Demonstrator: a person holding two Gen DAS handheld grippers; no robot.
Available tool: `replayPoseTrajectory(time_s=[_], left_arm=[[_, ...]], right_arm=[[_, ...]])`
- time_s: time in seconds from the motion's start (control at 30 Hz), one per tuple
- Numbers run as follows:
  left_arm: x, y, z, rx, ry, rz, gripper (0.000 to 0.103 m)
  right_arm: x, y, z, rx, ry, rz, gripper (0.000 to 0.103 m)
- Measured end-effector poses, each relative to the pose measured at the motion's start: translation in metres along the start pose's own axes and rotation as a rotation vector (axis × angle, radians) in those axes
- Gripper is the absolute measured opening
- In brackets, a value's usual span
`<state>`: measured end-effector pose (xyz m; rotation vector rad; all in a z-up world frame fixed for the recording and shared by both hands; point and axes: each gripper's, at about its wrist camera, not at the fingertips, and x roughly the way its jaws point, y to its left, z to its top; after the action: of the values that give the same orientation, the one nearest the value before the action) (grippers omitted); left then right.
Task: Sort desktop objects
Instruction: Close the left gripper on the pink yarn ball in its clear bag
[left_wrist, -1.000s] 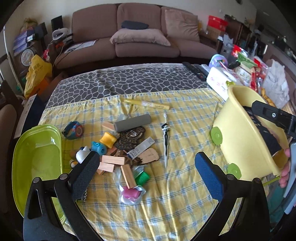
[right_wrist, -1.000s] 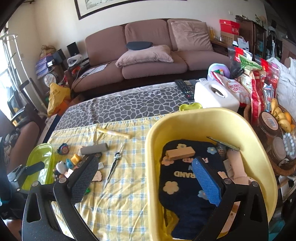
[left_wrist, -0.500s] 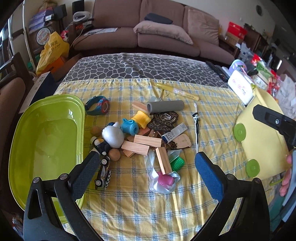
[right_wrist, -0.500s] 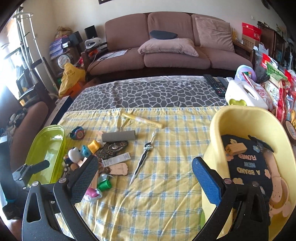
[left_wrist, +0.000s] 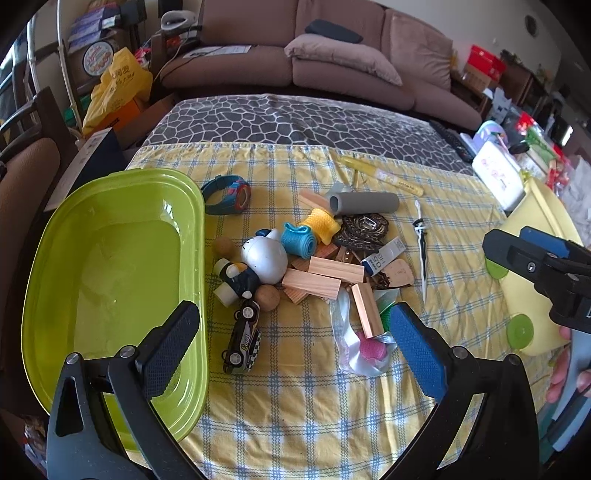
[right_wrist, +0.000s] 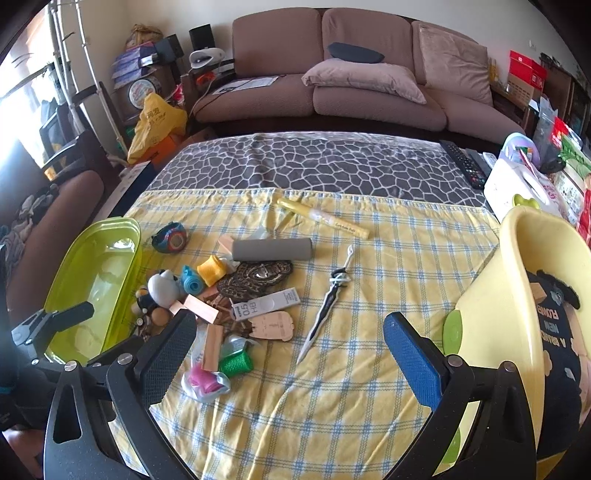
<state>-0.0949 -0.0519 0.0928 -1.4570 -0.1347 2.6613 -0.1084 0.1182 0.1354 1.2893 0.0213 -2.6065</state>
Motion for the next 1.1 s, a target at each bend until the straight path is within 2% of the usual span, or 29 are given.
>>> replayPoseTrajectory(time_s=[0.17, 0.33, 0.63, 0.77, 1.03, 1.1], left_arm=[[0.003, 0.003, -0.001, 0.012, 0.003, -0.006, 0.103], [0.011, -0.010, -0.010, 0.083, 0.034, -0.036, 0.103], [0.018, -0.037, -0.027, 0.204, 0.066, -0.085, 0.102], [0.027, -0.046, -0.034, 0.238, 0.103, -0.109, 0.090], [0.053, -0.058, -0.044, 0.253, 0.166, -0.122, 0.082], [0.059, -0.059, -0.045, 0.258, 0.169, -0.108, 0.073]], right_arm=[[0.010, 0.010, -0.003, -0.028, 0.020, -0.003, 0.102], [0.021, 0.015, -0.011, -0.064, 0.053, 0.004, 0.102], [0.019, -0.003, -0.011, -0.014, 0.052, -0.007, 0.100], [0.015, -0.011, -0.009, 0.002, 0.047, -0.008, 0.094], [0.014, -0.013, -0.010, -0.003, 0.050, 0.003, 0.088], [0.014, -0.013, -0.011, -0.004, 0.052, 0.004, 0.088]])
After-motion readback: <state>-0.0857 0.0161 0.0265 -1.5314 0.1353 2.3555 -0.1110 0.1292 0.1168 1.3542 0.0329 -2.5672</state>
